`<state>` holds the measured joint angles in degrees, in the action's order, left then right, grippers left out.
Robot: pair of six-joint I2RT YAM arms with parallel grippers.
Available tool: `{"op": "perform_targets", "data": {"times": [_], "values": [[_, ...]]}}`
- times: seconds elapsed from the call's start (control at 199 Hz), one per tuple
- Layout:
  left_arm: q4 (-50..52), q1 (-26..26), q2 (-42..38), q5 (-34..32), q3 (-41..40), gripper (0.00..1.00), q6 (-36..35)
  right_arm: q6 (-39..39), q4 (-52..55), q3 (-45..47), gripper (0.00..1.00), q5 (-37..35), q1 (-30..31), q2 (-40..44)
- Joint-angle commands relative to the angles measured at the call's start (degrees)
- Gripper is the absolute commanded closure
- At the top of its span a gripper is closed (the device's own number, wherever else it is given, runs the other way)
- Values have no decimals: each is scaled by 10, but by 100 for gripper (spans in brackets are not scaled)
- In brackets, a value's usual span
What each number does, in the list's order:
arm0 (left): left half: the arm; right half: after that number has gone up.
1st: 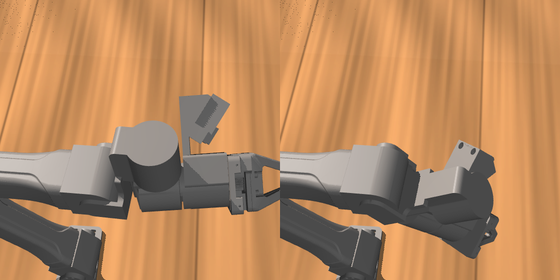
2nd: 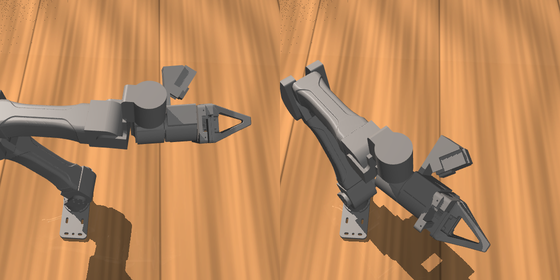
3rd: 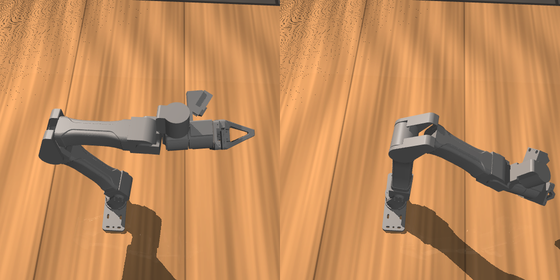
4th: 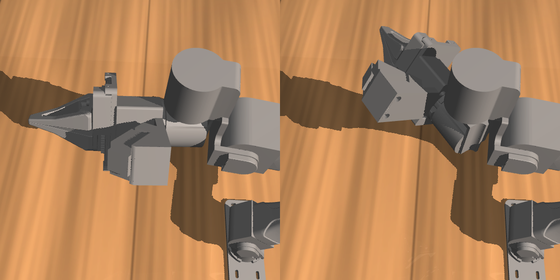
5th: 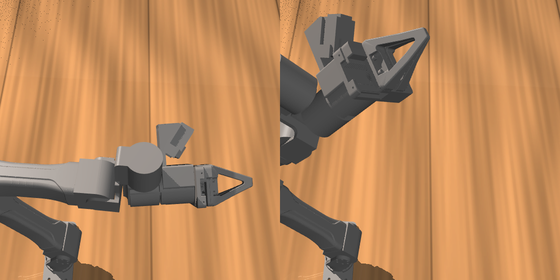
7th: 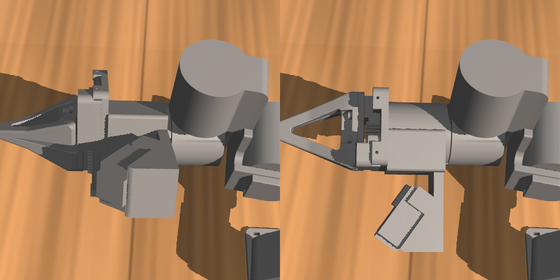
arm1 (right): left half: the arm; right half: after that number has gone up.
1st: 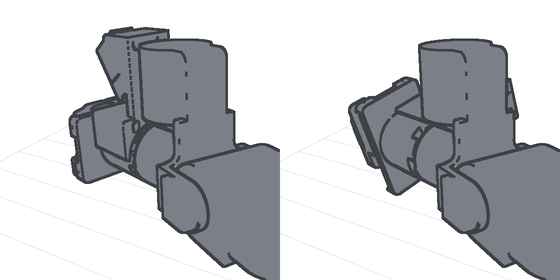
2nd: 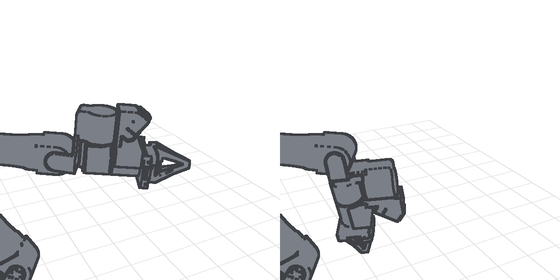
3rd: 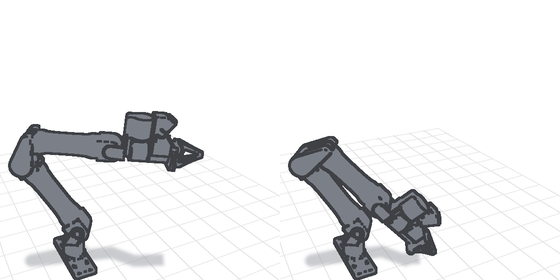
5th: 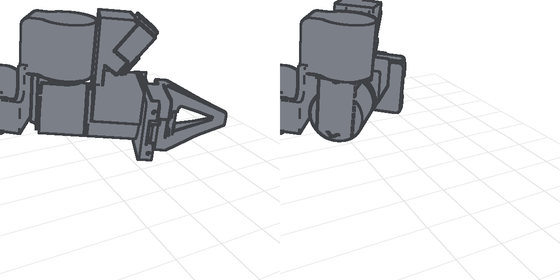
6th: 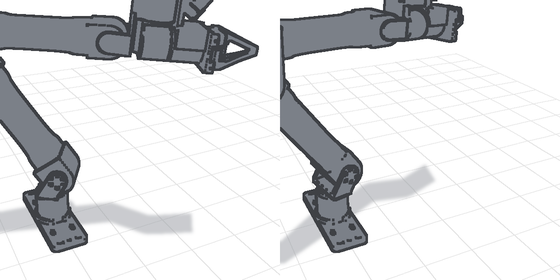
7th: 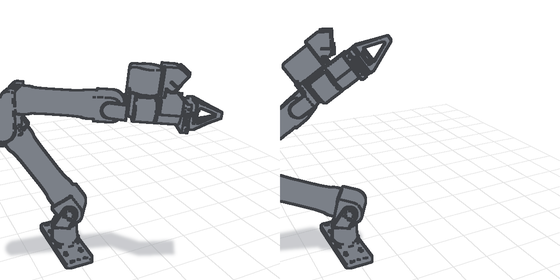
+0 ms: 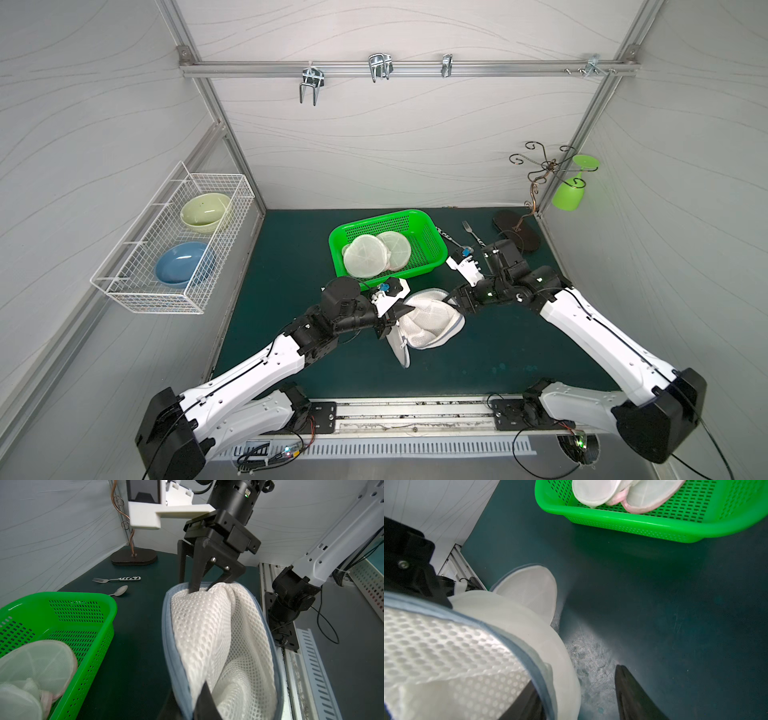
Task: Turn the laundry bag inside out
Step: Turn over the laundry bag.
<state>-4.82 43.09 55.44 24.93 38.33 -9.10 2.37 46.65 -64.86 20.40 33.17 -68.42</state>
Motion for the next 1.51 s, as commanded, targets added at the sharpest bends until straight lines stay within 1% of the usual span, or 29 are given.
{"op": "perform_targets", "data": {"times": [0.0, 0.146, 0.237, 0.312, 0.393, 0.509, 0.564, 0.665, 0.761, 0.806, 0.866, 0.912, 0.982, 1.018, 1.083, 1.143, 1.169, 1.189, 1.274, 1.325, 1.405, 1.506], "values": [[-117, -1, 0, -4, 20, 100, 46, 57, 67, -54, 47, -3, -17, -22], [-122, -2, 18, 20, 22, 100, 73, 140, 81, -119, 43, 58, -60, -50], [-130, -2, 22, 13, 21, 100, 85, 198, 71, -128, 41, 115, -96, -51], [-129, -2, 25, 5, 21, 100, 88, 242, 58, -127, 39, 143, -123, -45], [-115, -2, 30, 1, 26, 100, 90, 259, 47, -130, 37, 160, -133, -37], [-98, -1, 40, -7, 32, 100, 95, 254, 27, -134, 36, 169, -128, -26], [-95, -1, 45, -7, 33, 100, 98, 240, 24, -135, 36, 160, -116, -20], [-100, -2, 49, -4, 34, 100, 101, 212, 27, -130, 45, 121, -87, -15], [-100, -2, 48, 2, 34, 100, 100, 211, 25, -123, 59, 109, -81, -19], [-98, -2, 47, 6, 34, 100, 100, 212, 23, -122, 67, 102, -81, -22], [-94, -2, 47, 13, 34, 100, 96, 212, 23, -122, 75, 90, -81, -24], [-91, -2, 47, 20, 36, 100, 95, 211, 23, -123, 76, 79, -81, -25], [-86, -1, 45, 28, 38, 100, 91, 207, 24, -124, 76, 69, -81, -28], [-85, -1, 45, 29, 38, 100, 91, 204, 27, -127, 74, 66, -81, -32], [-83, -2, 45, 32, 39, 100, 91, 198, 30, -129, 66, 67, -80, -36], [-83, -2, 45, 38, 40, 100, 89, 194, 31, -131, 66, 70, -79, -39], [-84, -1, 44, 40, 41, 100, 89, 192, 32, -133, 68, 71, -79, -42], [-84, -2, 45, 42, 41, 100, 89, 190, 31, -134, 71, 71, -78, -42], [-82, -2, 45, 55, 44, 100, 86, 188, 30, -136, 91, 69, -78, -45], [-77, -1, 44, 66, 46, 100, 81, 186, 31, -139, 100, 67, -77, -46], [-64, -1, 46, 96, 53, 100, 69, 179, 33, -145, 100, 61, -78, -49], [-44, -1, 51, 158, 66, 100, 45, 164, 36, -152, 100, 64, -76, -63]]}}
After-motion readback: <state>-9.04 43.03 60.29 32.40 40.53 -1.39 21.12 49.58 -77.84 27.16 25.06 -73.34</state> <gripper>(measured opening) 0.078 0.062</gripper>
